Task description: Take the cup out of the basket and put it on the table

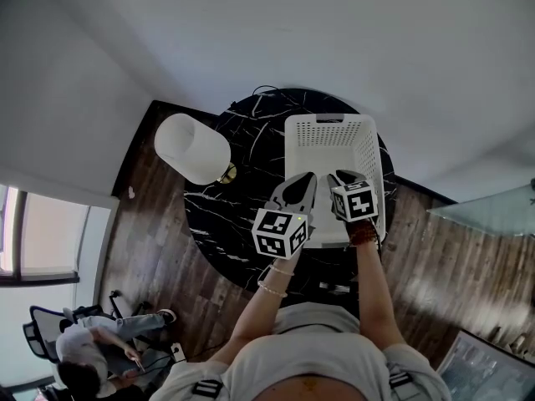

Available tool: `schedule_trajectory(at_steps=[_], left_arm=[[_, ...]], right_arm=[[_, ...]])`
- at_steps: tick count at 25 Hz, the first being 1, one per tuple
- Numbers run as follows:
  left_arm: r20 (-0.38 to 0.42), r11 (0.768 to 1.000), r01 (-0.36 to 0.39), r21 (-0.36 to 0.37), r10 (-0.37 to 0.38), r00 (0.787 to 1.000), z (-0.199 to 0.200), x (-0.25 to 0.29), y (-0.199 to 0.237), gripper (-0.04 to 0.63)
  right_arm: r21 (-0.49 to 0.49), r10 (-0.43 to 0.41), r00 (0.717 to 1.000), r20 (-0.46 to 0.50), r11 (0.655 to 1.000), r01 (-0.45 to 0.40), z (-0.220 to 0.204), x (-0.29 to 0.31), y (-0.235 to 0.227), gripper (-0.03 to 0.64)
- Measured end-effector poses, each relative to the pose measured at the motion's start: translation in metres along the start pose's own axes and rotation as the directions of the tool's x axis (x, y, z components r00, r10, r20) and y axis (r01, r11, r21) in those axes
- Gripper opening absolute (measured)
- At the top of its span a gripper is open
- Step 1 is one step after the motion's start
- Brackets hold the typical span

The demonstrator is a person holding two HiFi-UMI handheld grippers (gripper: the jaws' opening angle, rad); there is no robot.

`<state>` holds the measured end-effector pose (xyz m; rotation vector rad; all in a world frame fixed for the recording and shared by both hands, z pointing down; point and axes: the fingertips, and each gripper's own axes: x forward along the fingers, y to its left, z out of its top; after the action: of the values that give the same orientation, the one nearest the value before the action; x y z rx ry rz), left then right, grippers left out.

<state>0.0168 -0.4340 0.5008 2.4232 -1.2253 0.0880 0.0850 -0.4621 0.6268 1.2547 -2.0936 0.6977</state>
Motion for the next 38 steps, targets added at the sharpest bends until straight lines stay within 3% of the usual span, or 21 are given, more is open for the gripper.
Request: schedule_trajectory(at_steps=[8, 20, 38], left_arm=[[0.003, 1.0, 0.001, -0.004, -0.001, 1.0, 0.003, 0.003, 0.002, 0.006], [-0.003, 1.0, -0.002, 0.005, 0.002, 1.0, 0.005, 0.005, 0.007, 0.006], [-0.003, 1.0, -0.004, 0.003, 0.004, 1.0, 0.005, 0.004, 0.01, 0.006]], right_arm=[[-0.035, 0.005, 0.996, -0.089, 0.999, -0.008, -0.017, 0.018, -0.003, 0.112], [-0.014, 0.02, 0.987, -0.161, 1.0, -0.023, -0.031, 0.035, -0.009, 0.117], [0.003, 0.092, 0.939, -0.332, 0.995, -0.096, -0.054, 0.06, -0.01, 0.117]])
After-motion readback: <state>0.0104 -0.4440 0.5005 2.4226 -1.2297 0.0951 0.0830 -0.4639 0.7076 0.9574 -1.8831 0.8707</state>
